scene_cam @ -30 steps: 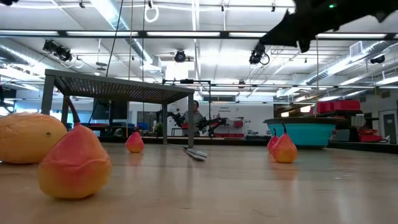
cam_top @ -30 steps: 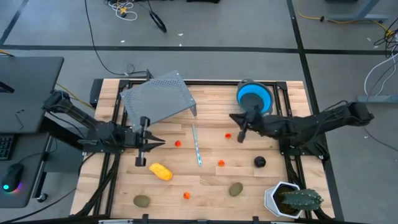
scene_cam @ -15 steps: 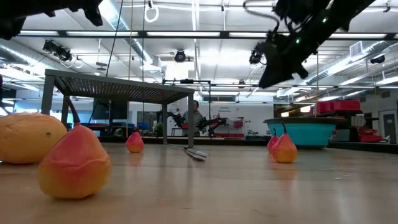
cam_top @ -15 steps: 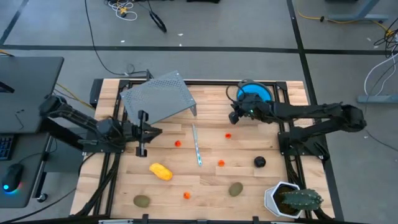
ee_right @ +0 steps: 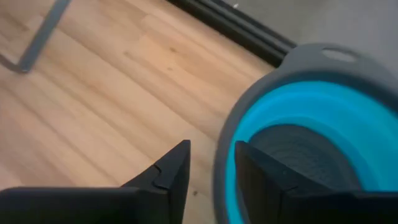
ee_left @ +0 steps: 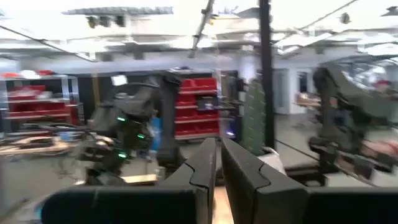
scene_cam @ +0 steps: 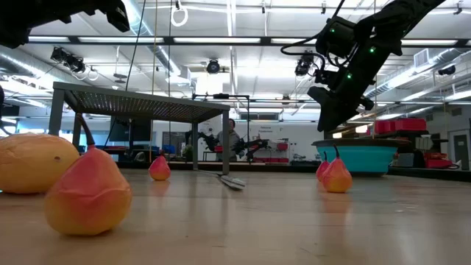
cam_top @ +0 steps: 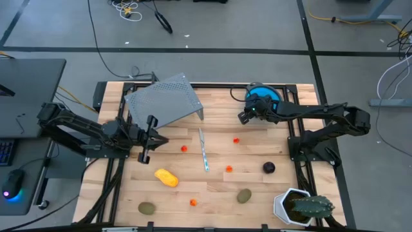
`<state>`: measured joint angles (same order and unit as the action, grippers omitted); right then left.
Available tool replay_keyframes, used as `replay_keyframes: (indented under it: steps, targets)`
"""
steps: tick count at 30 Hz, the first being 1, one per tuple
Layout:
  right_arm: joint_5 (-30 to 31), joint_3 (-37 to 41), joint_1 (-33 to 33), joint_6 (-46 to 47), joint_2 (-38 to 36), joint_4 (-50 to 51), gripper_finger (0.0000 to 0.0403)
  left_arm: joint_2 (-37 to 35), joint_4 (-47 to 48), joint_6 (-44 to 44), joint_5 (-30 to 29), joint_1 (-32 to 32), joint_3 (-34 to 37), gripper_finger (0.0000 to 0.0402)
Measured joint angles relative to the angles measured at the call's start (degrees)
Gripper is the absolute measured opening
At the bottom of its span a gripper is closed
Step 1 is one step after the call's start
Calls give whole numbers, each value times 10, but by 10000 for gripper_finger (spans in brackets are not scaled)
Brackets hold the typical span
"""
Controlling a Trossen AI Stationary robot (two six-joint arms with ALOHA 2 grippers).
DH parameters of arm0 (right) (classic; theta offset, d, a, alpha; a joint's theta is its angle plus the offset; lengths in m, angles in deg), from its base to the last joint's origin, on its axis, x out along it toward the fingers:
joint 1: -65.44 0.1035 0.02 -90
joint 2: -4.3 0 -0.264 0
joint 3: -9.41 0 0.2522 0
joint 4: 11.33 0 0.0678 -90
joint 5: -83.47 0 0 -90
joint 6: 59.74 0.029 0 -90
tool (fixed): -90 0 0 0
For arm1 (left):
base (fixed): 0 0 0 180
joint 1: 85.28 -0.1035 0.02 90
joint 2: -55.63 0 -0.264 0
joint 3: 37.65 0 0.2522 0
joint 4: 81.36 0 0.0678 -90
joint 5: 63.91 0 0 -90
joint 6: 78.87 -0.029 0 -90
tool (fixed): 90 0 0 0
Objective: Pick & Place Fruit
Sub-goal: Put the blue strainer bowl on the shelf
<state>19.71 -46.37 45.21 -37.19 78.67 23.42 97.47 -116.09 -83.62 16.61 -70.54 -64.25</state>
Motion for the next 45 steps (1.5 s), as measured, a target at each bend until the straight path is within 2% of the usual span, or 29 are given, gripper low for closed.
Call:
replay_keyframes:
  steps: [10,14,22,31,38,45]
  targets:
    - [3,18,-8,-7,11,-2,166,3,49,64,-49,0,-23,37]
    - [24,20,-10,-10,11,-3,166,3,53,75,-49,0,-24,37]
    - [1,20,-17,-3,30,-9,166,3,84,101,-49,6,-24,37]
    - [1,20,-19,-10,24,-18,166,3,87,100,-52,8,-24,37]
    - [-14,16,-25,-14,22,-15,167,3,86,73,-79,8,-24,37]
    - [-23,16,-41,-14,22,-7,208,1,64,42,-79,7,-24,37]
